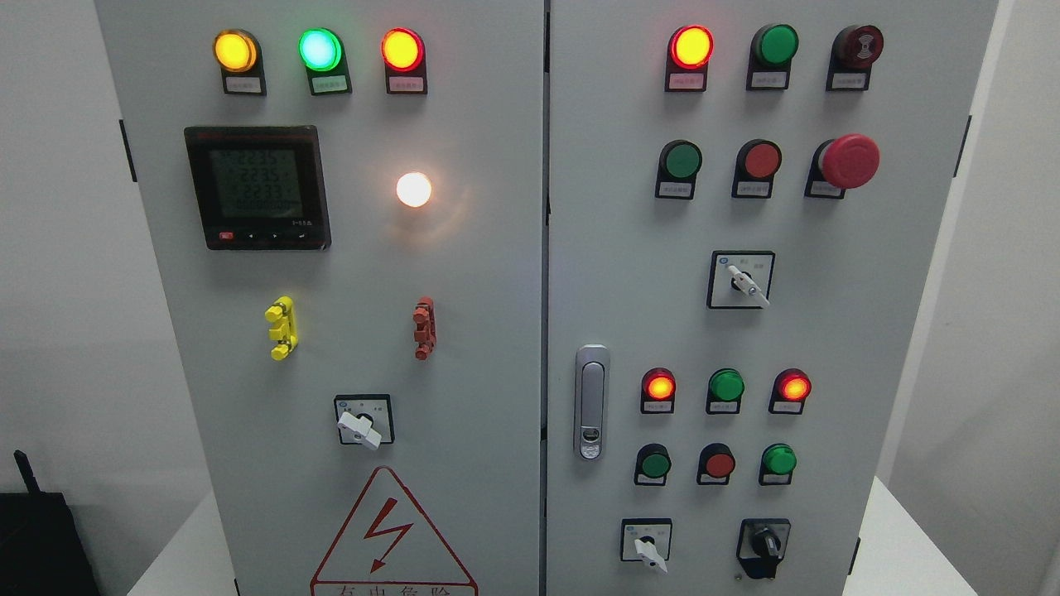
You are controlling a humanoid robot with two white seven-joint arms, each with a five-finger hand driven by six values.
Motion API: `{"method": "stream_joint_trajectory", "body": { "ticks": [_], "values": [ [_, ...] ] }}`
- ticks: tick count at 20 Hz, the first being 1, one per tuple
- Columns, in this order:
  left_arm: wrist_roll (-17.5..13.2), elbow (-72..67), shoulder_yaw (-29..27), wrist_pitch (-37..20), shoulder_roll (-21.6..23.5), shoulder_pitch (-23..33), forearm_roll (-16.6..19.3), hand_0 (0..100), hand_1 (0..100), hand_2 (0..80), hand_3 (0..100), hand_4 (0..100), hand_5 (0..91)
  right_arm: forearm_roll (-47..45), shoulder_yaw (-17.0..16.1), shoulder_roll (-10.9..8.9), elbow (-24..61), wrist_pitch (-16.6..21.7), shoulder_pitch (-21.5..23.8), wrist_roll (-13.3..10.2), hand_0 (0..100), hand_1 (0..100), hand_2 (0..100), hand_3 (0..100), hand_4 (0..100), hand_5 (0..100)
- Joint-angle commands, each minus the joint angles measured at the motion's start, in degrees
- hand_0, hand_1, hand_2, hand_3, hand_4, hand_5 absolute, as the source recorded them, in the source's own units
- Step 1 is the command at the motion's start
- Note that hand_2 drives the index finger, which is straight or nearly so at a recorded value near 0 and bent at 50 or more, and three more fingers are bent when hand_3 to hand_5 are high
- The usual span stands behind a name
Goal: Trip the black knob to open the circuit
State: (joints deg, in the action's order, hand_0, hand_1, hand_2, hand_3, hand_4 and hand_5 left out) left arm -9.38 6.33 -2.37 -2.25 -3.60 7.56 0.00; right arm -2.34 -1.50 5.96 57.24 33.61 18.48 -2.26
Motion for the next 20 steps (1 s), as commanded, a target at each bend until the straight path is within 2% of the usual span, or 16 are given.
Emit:
{"method": "stream_joint_trajectory", "body": {
  "ticks": [1,3,7,9,12,20],
  "values": [
    [-0.02,0.00,0.00,0.06,0.00,0.00,1.32,12,39,0.0,0,0,0.0,-0.03,0.44,-0.24,10.08,0.66,0.60,-0.47,0,0,0,63,52,40],
    [-0.02,0.00,0.00,0.06,0.00,0.00,1.32,12,39,0.0,0,0,0.0,-0.03,0.36,-0.24,11.75,0.66,0.77,-0.47,0,0,0,68,55,44],
    [-0.02,0.00,0.00,0.06,0.00,0.00,1.32,12,39,0.0,0,0,0.0,-0.03,-0.17,-0.24,12.55,0.22,-0.10,-0.47,0,0,0,84,68,61],
    [-0.02,0.00,0.00,0.06,0.00,0.00,1.32,12,39,0.0,0,0,0.0,-0.38,-0.43,0.02,12.63,-0.13,-0.63,-0.55,0,0,0,89,73,66],
    [-0.02,0.00,0.00,-0.03,0.00,0.00,1.32,12,39,0.0,0,0,0.0,-0.65,-0.70,-0.07,14.82,-1.79,-0.90,-0.55,0,0,0,90,76,69],
    [-0.02,0.00,0.00,-0.03,0.00,0.00,1.32,12,39,0.0,0,0,0.0,-0.47,-0.52,-0.07,22.12,-1.80,0.16,-0.55,0,0,0,93,79,73]
  ]
}}
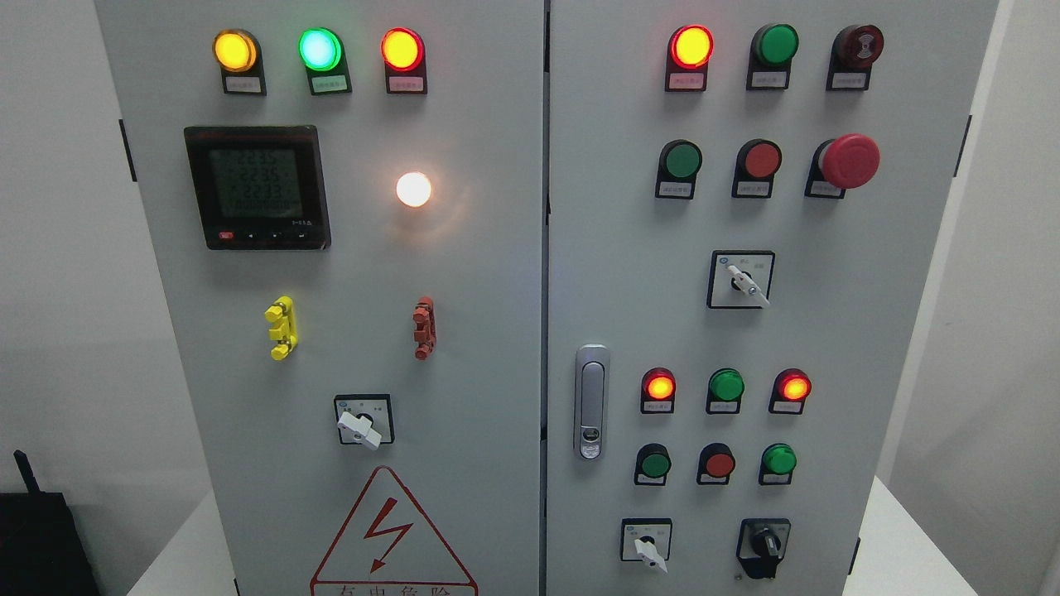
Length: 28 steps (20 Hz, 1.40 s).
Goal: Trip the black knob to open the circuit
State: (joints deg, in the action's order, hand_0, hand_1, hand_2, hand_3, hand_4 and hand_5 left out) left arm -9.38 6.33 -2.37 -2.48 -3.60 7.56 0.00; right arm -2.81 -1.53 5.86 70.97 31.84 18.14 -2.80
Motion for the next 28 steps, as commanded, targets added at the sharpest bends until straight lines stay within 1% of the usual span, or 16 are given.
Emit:
{"method": "stream_joint_trajectory", "body": {
  "ticks": [1,7,13,17,20,22,24,28],
  "values": [
    [-0.02,0.00,0.00,0.28,0.00,0.00,1.32,12,39,0.0,0,0,0.0,-0.01,-0.23,0.03,9.44,-0.12,0.58,-0.01,0,0,0,93,80,73],
    [-0.02,0.00,0.00,0.28,0.00,-0.09,1.32,12,39,0.0,0,0,0.0,0.08,0.39,-0.06,15.51,-3.28,1.46,-0.01,0,0,0,94,81,75],
    [-0.02,0.00,0.00,0.20,0.00,0.00,1.32,12,39,0.0,0,0,0.0,-0.01,0.12,-0.15,19.11,-6.79,0.05,-0.01,0,0,0,97,85,79],
    [-0.02,0.00,0.00,0.20,0.00,0.00,1.32,12,39,0.0,0,0,0.0,-0.01,0.21,-0.24,20.96,-8.29,-0.65,0.07,0,0,0,100,90,84],
    [-0.02,0.00,0.00,0.20,0.00,0.00,1.32,12,39,0.0,0,0,0.0,-0.01,0.21,-0.32,21.67,-8.99,-1.27,0.07,0,0,0,100,94,92],
    [-0.02,0.00,0.00,0.20,0.00,0.00,1.32,12,39,0.0,0,0,0.0,-0.01,0.21,-0.67,22.81,-10.04,-1.71,-0.01,0,0,0,100,97,95],
    [-0.02,0.00,0.00,0.29,0.00,0.00,1.32,12,39,0.0,0,0,0.0,-0.01,0.12,-0.76,23.51,-10.40,-2.23,-0.01,0,0,0,100,100,97],
    [-0.02,0.00,0.00,0.29,0.00,0.00,1.32,12,39,0.0,0,0,0.0,-0.01,-0.05,-0.85,24.48,-11.63,-3.11,-0.01,0,0,0,100,100,99]
  ]
}}
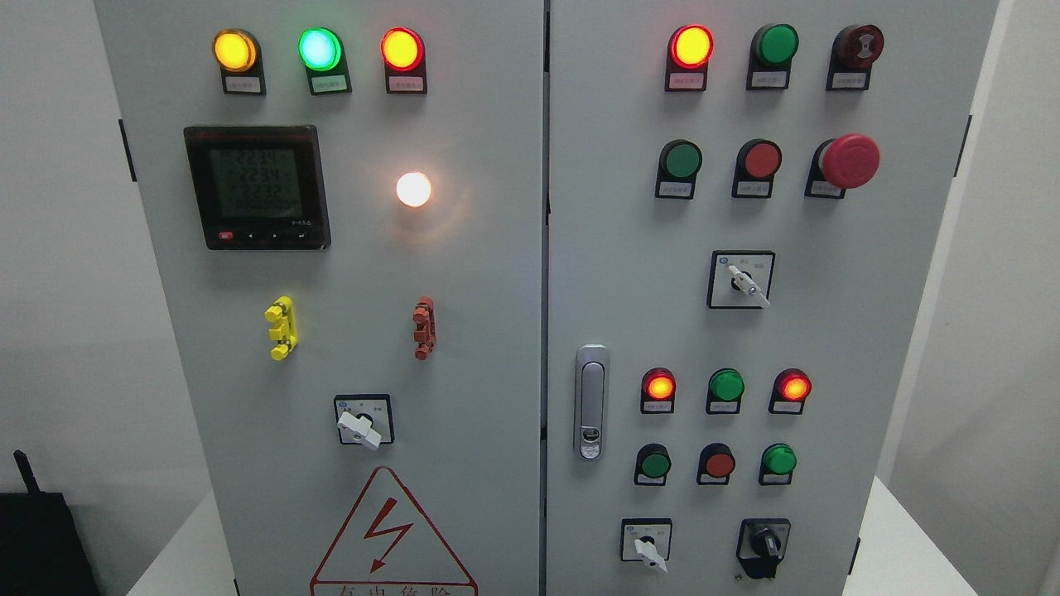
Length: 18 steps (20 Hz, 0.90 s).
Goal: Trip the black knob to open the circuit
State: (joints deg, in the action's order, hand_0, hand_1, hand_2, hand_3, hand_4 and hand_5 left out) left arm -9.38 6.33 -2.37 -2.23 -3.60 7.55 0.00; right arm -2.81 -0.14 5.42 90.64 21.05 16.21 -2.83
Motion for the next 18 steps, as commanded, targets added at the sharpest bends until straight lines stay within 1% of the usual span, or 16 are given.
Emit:
{"method": "stream_joint_trajectory", "body": {
  "ticks": [1,6,9,12,13,18],
  "values": [
    [-0.02,0.00,0.00,-0.06,0.00,0.00,1.32,12,39,0.0,0,0,0.0,0.00,-1.53,-0.33,4.99,-1.10,-1.53,0.02,0,0,0,100,100,99],
    [-0.02,0.00,0.00,0.03,0.00,0.00,1.32,12,39,0.0,0,0,0.0,0.00,-1.88,-0.41,6.22,-2.33,-3.02,0.02,0,0,0,100,100,100],
    [-0.02,0.00,0.00,-0.06,0.00,0.00,1.32,12,39,0.0,0,0,0.0,0.00,-1.89,-0.76,7.10,-4.08,-3.99,0.02,0,0,0,100,100,100],
    [-0.02,0.00,0.00,0.03,0.00,0.00,1.32,12,39,0.0,0,0,0.0,0.00,-2.06,-1.03,7.19,-4.96,-5.31,0.02,0,0,0,100,100,100],
    [-0.02,0.00,0.00,-0.06,0.00,0.00,1.32,12,39,0.0,0,0,0.0,0.00,-2.15,-1.46,7.19,-5.49,-5.66,0.02,0,0,0,100,100,100],
    [-0.02,0.00,0.00,-0.06,0.00,0.00,1.32,12,39,0.0,0,0,0.0,-0.09,-2.50,-1.64,7.10,-6.63,-7.95,0.02,0,0,0,100,100,100]
  ]
}}
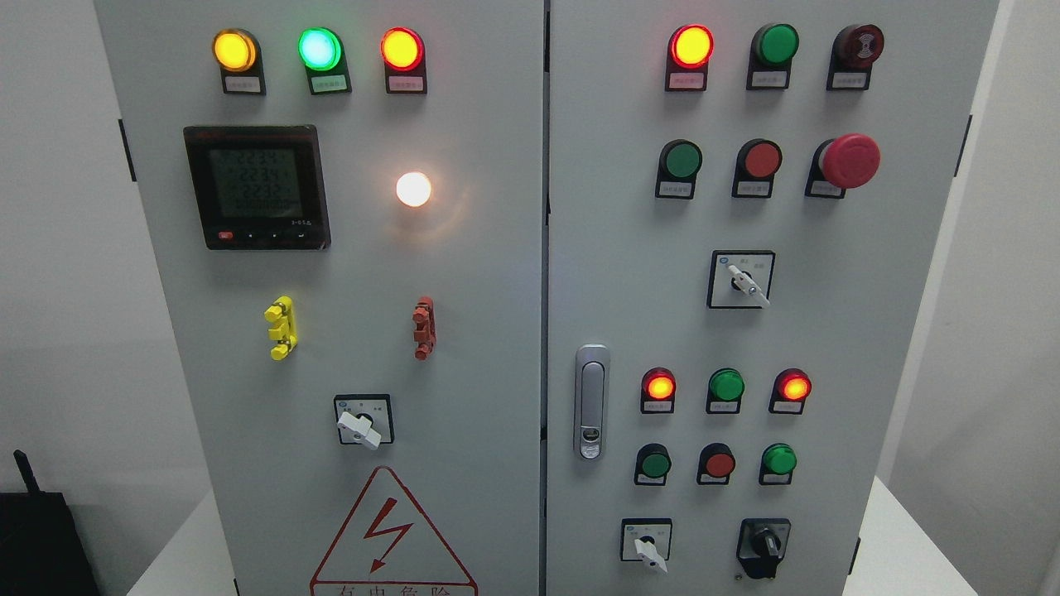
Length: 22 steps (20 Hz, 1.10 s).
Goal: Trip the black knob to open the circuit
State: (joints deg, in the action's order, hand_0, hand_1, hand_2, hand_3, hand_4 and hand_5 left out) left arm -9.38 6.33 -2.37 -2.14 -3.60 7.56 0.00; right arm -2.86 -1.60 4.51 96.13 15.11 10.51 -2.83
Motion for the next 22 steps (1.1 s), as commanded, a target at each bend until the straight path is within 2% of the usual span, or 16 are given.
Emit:
{"method": "stream_joint_trajectory", "body": {
  "ticks": [1,13,22],
  "values": [
    [-0.02,0.00,0.00,-0.06,0.00,0.00,1.32,12,39,0.0,0,0,0.0,-0.04,-1.04,-0.73,1.52,-0.70,-2.42,0.02,0,0,0,100,100,100],
    [-0.02,0.00,0.00,-0.15,0.00,0.00,1.32,12,39,0.0,0,0,0.0,-0.04,-0.95,-0.65,1.52,-3.16,-6.29,0.02,0,0,0,100,100,100],
    [-0.02,0.00,0.00,-0.06,0.00,0.00,1.32,12,39,0.0,0,0,0.0,-0.04,-0.60,-0.56,1.69,-3.42,-7.08,0.02,0,0,0,100,100,100]
  ]
}}
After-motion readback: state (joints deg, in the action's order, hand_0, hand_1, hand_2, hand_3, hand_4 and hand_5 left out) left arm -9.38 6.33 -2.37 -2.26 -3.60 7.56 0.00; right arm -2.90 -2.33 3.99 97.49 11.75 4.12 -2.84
